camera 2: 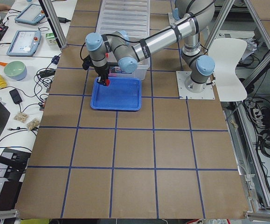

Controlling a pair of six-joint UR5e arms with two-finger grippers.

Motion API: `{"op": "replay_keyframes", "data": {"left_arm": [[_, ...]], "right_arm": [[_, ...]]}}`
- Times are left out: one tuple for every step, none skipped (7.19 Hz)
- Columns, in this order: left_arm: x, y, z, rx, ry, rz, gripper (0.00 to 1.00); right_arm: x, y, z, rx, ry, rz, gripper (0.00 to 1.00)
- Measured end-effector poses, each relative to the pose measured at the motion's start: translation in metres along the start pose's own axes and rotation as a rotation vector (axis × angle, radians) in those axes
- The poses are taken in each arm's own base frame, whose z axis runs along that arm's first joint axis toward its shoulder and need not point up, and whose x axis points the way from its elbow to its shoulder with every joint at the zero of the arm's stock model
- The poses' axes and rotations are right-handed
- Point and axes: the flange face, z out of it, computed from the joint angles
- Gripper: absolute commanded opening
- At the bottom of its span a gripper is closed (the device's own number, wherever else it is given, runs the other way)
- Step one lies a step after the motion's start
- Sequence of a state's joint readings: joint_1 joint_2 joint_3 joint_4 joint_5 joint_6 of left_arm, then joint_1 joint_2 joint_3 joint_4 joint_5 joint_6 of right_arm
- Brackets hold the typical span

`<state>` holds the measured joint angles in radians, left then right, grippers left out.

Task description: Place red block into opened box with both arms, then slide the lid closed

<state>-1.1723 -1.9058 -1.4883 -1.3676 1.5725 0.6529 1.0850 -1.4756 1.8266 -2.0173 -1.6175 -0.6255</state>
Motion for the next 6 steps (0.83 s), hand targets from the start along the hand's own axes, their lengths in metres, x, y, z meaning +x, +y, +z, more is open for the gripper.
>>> {"op": "replay_keyframes", "data": {"left_arm": [[0.020,0.007,-0.032,0.003,-0.003,-0.032,0.00],[0.047,0.010,-0.058,0.006,-0.006,-0.067,0.00],[0.081,0.010,-0.076,0.007,-0.009,-0.105,0.00],[0.120,0.006,-0.083,0.007,-0.010,-0.143,0.00],[0.157,0.001,-0.080,-0.003,-0.007,-0.170,0.00],[0.191,-0.004,-0.067,-0.025,-0.003,-0.182,0.00]], "right_arm": [[0.000,0.000,-0.003,0.004,0.001,0.003,1.00],[-0.002,0.001,-0.014,0.017,0.004,0.009,1.00],[-0.006,0.001,-0.034,0.029,0.002,0.016,1.00],[-0.010,0.001,-0.062,0.032,-0.013,0.028,1.00],[-0.016,0.001,-0.101,0.026,-0.032,0.042,1.00],[-0.023,0.006,-0.140,0.009,-0.047,0.054,1.00]]}}
